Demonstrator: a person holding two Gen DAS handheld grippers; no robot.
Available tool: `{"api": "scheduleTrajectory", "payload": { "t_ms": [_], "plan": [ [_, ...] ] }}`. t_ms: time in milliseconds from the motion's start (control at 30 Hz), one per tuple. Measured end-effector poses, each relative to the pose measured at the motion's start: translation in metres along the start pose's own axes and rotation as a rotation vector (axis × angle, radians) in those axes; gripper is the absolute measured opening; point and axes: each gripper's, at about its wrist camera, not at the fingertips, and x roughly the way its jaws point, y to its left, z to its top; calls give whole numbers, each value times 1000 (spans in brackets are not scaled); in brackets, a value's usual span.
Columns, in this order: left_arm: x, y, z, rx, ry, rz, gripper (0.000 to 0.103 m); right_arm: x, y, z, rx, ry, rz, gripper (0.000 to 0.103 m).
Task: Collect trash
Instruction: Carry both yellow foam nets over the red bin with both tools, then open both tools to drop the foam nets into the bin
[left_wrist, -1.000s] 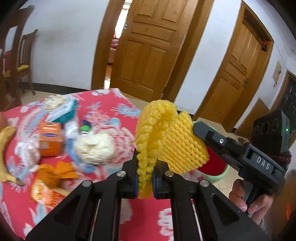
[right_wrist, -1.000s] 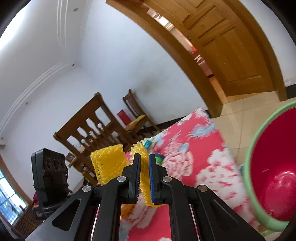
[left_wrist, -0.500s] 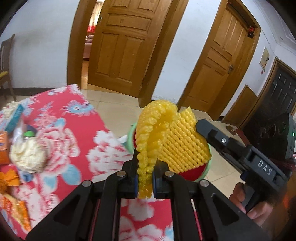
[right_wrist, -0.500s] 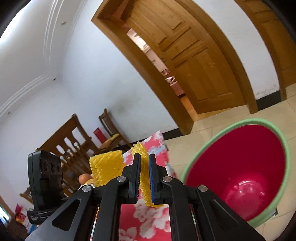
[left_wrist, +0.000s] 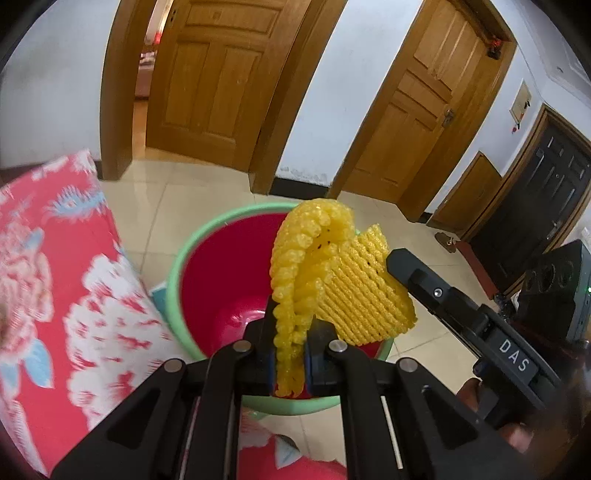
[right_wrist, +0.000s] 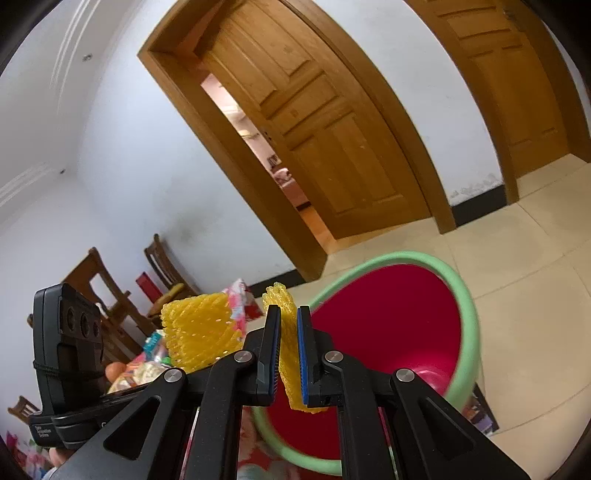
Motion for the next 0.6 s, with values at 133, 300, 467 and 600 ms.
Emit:
{"api": "scheduleTrajectory", "payload": {
  "t_ms": [133, 300, 467, 600],
  "plan": [
    [14, -1, -3, -24, 19, -15, 9, 0, -8, 0, 9, 8, -11, 9],
    [22, 1, -7, -30, 26, -24, 9, 3, -4, 0, 2, 16, -25, 9],
    [19, -3, -8, 1, 18, -10, 18, 7, -4, -1, 0, 21, -33, 9],
    [10, -5, -6, 5, -16, 1, 51, 11, -1, -1, -7, 16, -69, 11]
  ]
}}
